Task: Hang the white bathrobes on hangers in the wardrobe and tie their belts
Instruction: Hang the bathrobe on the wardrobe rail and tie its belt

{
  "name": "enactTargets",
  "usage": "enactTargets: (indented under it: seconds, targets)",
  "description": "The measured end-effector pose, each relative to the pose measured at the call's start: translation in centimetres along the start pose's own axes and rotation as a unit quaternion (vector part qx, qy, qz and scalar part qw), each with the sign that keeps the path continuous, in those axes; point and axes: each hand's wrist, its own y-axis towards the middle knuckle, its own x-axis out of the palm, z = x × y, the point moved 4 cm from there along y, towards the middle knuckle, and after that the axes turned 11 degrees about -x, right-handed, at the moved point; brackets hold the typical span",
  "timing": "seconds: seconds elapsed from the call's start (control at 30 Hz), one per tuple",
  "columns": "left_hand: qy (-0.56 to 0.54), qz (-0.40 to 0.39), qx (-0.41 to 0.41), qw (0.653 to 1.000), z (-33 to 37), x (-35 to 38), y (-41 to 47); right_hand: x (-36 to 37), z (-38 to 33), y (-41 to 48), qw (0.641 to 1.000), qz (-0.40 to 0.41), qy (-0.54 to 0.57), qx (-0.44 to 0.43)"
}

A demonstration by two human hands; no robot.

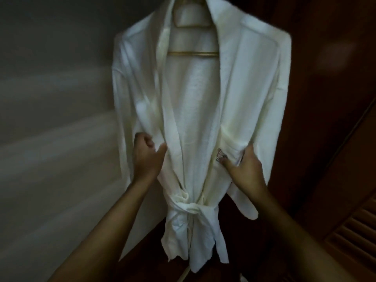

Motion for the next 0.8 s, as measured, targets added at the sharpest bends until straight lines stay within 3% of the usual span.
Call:
enactTargets:
  seconds: [0.13, 0.23, 0.37, 0.5, 0.67, 0.8]
  targets:
    - [-0.034, 0.02, 0.118, 0.992, 9.6, -1.2, 2.7, -3.4, -8.4, 2.4, 0.981, 0.138, -0.015, -0.134]
    - [0.016, 0.01, 0.137, 0.99, 14.2, -1.1, 5.1, -4.8, -13.3, 5.1, 0.94, 0.191, -0.088, -0.269]
    - [0.058, -0.012, 0.151, 0.987, 18.4, -0.8, 6.7, -5.5, -19.1, 10.2, 0.896, 0.2, -0.172, -0.357]
    - [0.08, 0.045, 0.198, 0.976, 23.2, -1.6, 7.6, -6.2, -23.6, 14.8, 0.856, 0.187, -0.296, -0.38]
    - [0.128, 0.073, 0.307, 0.94, 27.9, -2.6, 9.6, -6.2, -25.1, 18.9, 0.846, 0.096, -0.358, -0.382]
    - [0.116, -0.021, 0.32, 0.94, 29.5, -2.4, 11.0, -6.9, -25.6, 20.4, 0.863, 0.056, -0.317, -0.39]
